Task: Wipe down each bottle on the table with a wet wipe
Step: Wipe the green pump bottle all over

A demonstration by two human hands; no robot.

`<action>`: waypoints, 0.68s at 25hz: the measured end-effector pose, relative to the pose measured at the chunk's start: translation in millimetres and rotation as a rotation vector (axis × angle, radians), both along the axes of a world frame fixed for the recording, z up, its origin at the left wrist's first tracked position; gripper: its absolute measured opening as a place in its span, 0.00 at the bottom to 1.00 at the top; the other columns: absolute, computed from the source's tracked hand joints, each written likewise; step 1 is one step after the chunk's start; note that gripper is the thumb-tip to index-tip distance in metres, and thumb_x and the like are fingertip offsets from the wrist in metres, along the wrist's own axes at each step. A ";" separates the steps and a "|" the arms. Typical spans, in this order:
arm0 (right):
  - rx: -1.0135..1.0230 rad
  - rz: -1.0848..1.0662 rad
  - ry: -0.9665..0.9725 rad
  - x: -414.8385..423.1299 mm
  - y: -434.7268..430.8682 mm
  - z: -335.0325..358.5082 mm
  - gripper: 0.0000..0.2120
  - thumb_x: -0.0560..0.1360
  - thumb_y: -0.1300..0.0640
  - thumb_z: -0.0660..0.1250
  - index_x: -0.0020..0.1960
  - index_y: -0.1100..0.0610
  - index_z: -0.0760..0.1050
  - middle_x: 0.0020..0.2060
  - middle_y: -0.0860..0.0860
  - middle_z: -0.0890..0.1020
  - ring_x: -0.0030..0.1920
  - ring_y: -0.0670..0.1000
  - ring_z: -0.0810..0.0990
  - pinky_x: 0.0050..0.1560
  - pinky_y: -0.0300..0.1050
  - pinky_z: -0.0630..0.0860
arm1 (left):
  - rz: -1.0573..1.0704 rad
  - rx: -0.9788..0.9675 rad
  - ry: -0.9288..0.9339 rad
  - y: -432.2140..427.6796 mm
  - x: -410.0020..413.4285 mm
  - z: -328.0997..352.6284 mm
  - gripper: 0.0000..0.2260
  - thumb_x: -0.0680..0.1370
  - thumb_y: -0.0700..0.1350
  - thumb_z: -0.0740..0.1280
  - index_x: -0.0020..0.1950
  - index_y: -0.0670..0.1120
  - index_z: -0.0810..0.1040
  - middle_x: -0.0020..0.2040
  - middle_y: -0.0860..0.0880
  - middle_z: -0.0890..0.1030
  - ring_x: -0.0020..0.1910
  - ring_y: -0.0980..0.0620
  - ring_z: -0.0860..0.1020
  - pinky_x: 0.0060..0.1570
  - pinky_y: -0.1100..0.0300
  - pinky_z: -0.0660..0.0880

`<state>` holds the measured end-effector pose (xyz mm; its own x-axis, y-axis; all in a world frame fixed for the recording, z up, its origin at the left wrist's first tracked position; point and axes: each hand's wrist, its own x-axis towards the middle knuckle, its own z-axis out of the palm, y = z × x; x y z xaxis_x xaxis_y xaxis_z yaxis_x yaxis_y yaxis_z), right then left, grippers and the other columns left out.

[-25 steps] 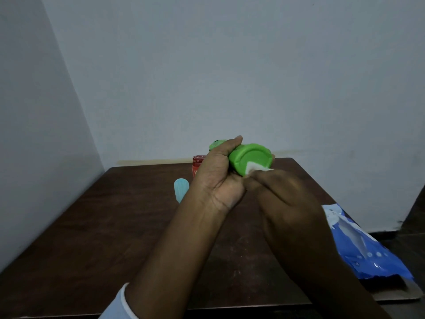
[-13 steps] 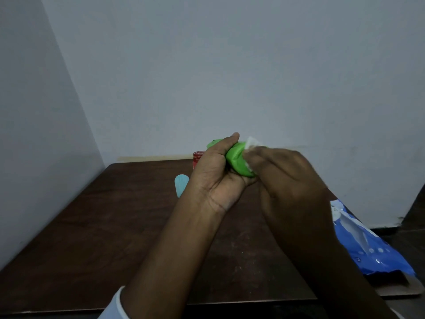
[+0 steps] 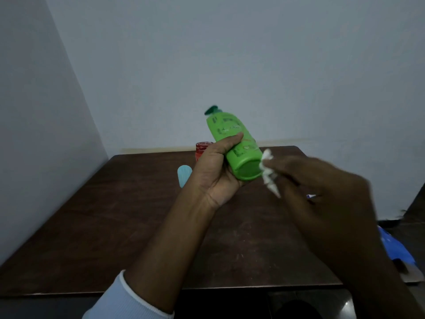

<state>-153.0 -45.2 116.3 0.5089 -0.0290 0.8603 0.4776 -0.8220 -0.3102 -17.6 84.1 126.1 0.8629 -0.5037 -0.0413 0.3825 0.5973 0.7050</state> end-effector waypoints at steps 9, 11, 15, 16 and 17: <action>0.119 -0.014 -0.046 8.7 -9.4 -4.7 0.09 0.78 0.62 0.68 0.56 0.57 0.83 0.51 0.48 0.84 0.54 0.44 0.81 0.56 0.39 0.76 | 0.181 0.425 -0.520 27.2 24.3 -87.0 0.28 0.75 0.27 0.72 0.71 0.46 0.72 0.60 0.47 0.85 0.58 0.49 0.85 0.52 0.54 0.83; 0.108 0.014 -0.027 16.4 -7.2 -13.3 0.09 0.77 0.63 0.69 0.56 0.58 0.82 0.50 0.49 0.84 0.53 0.46 0.82 0.56 0.41 0.77 | 0.139 0.507 -0.557 32.9 24.8 -102.2 0.29 0.75 0.26 0.72 0.70 0.49 0.72 0.61 0.48 0.85 0.60 0.48 0.84 0.55 0.54 0.82; 0.074 0.018 0.003 31.5 -5.4 -27.1 0.09 0.75 0.67 0.70 0.55 0.60 0.83 0.49 0.51 0.85 0.51 0.47 0.82 0.56 0.42 0.77 | 0.060 0.594 -0.548 37.6 19.7 -127.6 0.31 0.75 0.27 0.72 0.71 0.52 0.70 0.62 0.49 0.84 0.62 0.51 0.83 0.56 0.56 0.82; 0.075 0.024 0.030 37.7 -6.0 -31.5 0.09 0.76 0.67 0.69 0.55 0.60 0.83 0.49 0.50 0.85 0.51 0.45 0.81 0.56 0.42 0.77 | 0.063 0.586 -0.528 38.1 18.0 -131.9 0.31 0.75 0.27 0.72 0.71 0.51 0.70 0.62 0.50 0.85 0.62 0.51 0.83 0.55 0.56 0.82; 0.081 0.031 0.057 45.6 -6.6 -36.3 0.09 0.76 0.66 0.69 0.55 0.60 0.82 0.50 0.49 0.84 0.51 0.44 0.81 0.56 0.42 0.77 | 0.069 0.575 -0.512 38.5 16.8 -135.1 0.31 0.75 0.27 0.72 0.72 0.51 0.70 0.61 0.50 0.85 0.62 0.50 0.83 0.55 0.56 0.82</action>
